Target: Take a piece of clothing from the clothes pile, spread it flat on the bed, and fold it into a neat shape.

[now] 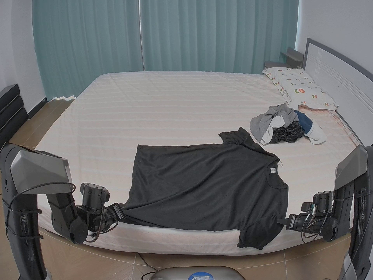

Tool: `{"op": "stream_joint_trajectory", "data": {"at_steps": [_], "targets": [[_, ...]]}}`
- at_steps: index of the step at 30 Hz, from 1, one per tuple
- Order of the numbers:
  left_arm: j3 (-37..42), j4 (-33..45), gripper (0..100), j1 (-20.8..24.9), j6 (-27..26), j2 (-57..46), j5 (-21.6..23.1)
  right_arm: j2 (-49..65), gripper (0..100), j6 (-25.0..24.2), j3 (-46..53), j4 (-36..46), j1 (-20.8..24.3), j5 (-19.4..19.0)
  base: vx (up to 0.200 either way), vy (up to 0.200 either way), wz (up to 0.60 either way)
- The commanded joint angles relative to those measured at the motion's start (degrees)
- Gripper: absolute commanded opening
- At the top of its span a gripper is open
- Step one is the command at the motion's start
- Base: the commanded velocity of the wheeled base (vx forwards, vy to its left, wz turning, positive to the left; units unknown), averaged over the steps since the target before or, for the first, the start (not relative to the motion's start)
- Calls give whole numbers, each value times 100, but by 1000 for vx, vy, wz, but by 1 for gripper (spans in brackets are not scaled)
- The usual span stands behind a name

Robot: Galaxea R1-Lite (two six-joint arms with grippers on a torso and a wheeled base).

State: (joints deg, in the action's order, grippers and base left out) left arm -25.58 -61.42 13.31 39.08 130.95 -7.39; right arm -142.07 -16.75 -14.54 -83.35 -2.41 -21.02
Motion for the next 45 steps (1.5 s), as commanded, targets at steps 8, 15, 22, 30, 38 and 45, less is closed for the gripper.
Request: {"op": "stream_joint_trajectory", "data": {"at_steps": [8, 15, 22, 30, 38, 45], "targets": [[18, 33, 0, -127, -41, -43, -8, 39, 0, 392, 329, -68, -233, 10, 0, 0, 0], [334, 77, 0, -136, -481, -149, -8, 57, 0, 770, 690, -472, -400, -34, 0, 0, 0], [483, 306, 0, -118, -709, -202, -167, 206, 0, 884, 804, -472, -471, -43, 0, 0, 0], [378, 358, 0, -74, -709, 176, -210, -102, 0, 1112, 751, -490, -435, 1, 0, 0, 0], [246, 332, 0, -57, -630, 255, -149, -146, 0, 1112, 619, -481, -400, 19, 0, 0, 0], [220, 279, 100, -66, -630, 238, -149, -75, 100, 1069, 619, -498, -391, -17, 0, 0, 0]]}}
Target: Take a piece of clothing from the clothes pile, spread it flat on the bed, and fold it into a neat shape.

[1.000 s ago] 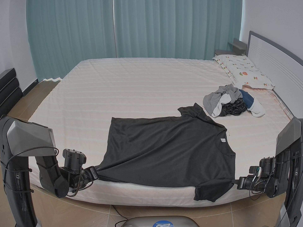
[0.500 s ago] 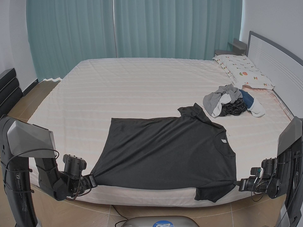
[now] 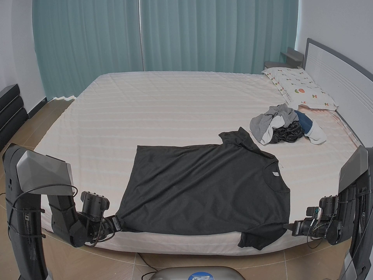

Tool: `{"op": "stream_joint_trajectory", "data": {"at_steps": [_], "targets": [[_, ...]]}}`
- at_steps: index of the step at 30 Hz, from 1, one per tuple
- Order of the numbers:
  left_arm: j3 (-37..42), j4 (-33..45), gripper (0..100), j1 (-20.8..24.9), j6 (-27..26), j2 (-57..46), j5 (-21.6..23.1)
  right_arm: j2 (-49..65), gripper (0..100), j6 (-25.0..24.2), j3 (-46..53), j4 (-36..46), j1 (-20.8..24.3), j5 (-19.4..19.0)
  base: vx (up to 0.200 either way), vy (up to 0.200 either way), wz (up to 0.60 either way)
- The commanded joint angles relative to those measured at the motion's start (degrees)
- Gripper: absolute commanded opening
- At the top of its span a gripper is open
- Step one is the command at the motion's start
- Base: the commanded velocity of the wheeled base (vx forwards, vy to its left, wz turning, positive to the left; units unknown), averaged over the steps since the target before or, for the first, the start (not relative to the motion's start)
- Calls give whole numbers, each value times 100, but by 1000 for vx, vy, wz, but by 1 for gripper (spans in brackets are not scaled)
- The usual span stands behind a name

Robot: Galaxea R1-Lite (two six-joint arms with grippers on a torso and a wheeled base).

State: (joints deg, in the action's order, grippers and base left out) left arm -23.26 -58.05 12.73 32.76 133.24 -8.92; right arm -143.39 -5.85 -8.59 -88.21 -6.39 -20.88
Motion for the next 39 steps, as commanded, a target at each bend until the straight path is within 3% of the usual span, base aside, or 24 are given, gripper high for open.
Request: {"op": "stream_joint_trajectory", "data": {"at_steps": [1, 4, 7, 11, 16, 19, 34, 39], "targets": [[-12, -57, 100, -7, 3, 9, 5, 56, 100, -21, 24, -12, 6, -30, 0, 0, 0], [-12, -259, 100, -69, 91, -79, 5, 399, 100, -197, 7, -117, -82, -47, 0, 0, 0], [-21, -374, 100, -218, 205, -501, 207, 1023, 100, -1366, -125, -117, -170, -329, 0, 0, 0], [-12, -374, 100, -297, 389, -844, 646, 1076, 100, -2025, -292, -117, -179, -531, 0, 0, 0], [-276, -356, 100, -332, 1136, -879, 681, 1023, 100, -2640, -556, -117, -187, -566, 0, 0, 0], [-320, -330, 100, -367, 1233, -844, 690, 1032, 100, -3141, -723, -117, -231, -557, 200, 0, 0], [-451, -365, 100, -367, 1295, -633, 717, 434, 100, -3361, -951, -117, -266, -698, 200, 0, 0], [-487, -365, 100, -367, 1347, -615, 725, 425, 100, -3361, -951, -117, -258, -698, 0, 0, 0]]}}
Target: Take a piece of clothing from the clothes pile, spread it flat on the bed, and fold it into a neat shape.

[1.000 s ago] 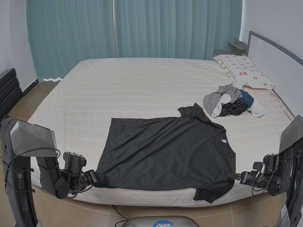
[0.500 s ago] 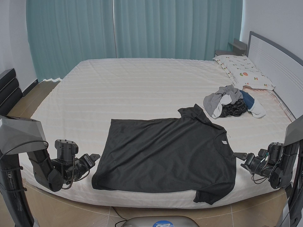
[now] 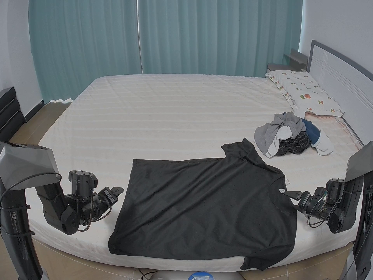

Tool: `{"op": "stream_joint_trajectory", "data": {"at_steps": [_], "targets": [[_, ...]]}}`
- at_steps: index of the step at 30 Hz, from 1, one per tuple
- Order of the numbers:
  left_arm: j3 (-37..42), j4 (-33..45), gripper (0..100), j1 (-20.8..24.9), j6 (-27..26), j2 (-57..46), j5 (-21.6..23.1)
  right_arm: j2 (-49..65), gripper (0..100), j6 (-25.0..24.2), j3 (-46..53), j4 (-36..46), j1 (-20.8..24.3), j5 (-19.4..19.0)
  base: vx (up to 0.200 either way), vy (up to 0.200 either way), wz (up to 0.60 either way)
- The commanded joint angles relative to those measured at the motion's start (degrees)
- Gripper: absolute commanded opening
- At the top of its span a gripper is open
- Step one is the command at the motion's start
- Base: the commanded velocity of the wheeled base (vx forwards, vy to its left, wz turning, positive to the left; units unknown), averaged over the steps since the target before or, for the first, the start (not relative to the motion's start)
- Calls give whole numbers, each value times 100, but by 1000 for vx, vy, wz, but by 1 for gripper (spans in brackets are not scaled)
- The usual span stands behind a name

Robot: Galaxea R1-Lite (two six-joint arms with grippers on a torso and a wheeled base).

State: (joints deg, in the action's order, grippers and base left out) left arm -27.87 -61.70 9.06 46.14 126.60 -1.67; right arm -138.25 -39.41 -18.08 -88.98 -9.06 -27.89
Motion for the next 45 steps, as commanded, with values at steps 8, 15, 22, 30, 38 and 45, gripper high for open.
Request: {"op": "stream_joint_trajectory", "data": {"at_steps": [8, 15, 22, 30, 38, 45], "targets": [[-237, 0, 100, 43, 88, 172, -88, -88, 100, -5, -3, -41, 36, 3, 0, 0, 0], [-878, 61, 100, 79, 290, 172, -114, -97, 100, 4, 6, -49, 53, 29, 0, 0, 0], [-2320, 923, 100, 105, 290, 550, -114, -114, 100, 13, 15, -49, 71, 47, 0, 0, 0], [-4042, 1722, 100, 193, 299, 1332, -79, -123, 100, 13, 6, -49, 71, 47, 0, 0, 0], [-5475, 1705, 100, 193, 466, 2545, -211, -123, 100, 21, 15, -49, 115, 65, 0, 0, 0], [-5642, 1889, 100, 175, 413, 2624, -220, -132, 100, 21, 32, -49, 115, 65, 0, 0, 0]]}}
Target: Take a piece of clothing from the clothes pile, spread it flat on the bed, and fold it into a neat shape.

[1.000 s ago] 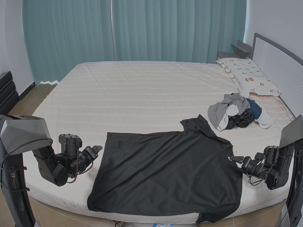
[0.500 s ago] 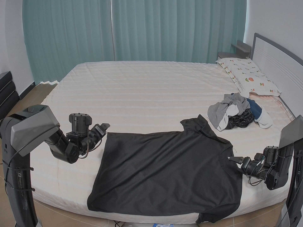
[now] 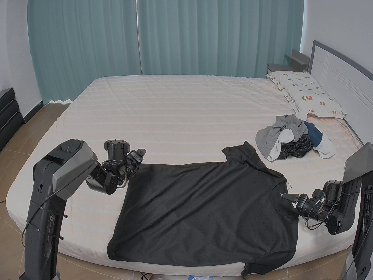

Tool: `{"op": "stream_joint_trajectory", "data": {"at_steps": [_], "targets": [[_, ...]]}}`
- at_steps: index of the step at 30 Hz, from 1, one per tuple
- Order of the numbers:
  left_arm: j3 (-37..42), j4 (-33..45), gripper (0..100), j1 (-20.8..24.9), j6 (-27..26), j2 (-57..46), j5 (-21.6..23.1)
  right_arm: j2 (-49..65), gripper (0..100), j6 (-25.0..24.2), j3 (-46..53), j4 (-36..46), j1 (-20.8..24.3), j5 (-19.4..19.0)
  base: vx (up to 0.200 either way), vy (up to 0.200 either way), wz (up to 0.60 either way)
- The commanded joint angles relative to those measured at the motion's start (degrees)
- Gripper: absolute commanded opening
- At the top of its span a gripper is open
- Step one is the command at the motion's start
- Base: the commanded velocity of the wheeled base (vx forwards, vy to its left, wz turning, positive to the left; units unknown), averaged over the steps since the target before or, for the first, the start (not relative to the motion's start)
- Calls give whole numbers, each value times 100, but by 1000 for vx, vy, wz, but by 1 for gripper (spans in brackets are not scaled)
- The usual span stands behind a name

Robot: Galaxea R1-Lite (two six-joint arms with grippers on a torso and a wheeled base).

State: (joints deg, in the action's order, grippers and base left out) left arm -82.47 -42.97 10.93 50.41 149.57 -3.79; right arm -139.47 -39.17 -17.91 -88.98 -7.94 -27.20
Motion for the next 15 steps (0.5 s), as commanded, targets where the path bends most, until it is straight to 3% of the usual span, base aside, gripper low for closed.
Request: {"op": "stream_joint_trajectory", "data": {"at_steps": [1, 15], "targets": [[-182, 17, 100, -12, -13, 328, -8, -10, 100, -3, 15, -49, 3, -5, 0, 0, 0], [-419, 70, 100, -30, -22, 521, -16, -10, 100, -3, 15, -49, 3, -5, 0, 0, 0]]}}
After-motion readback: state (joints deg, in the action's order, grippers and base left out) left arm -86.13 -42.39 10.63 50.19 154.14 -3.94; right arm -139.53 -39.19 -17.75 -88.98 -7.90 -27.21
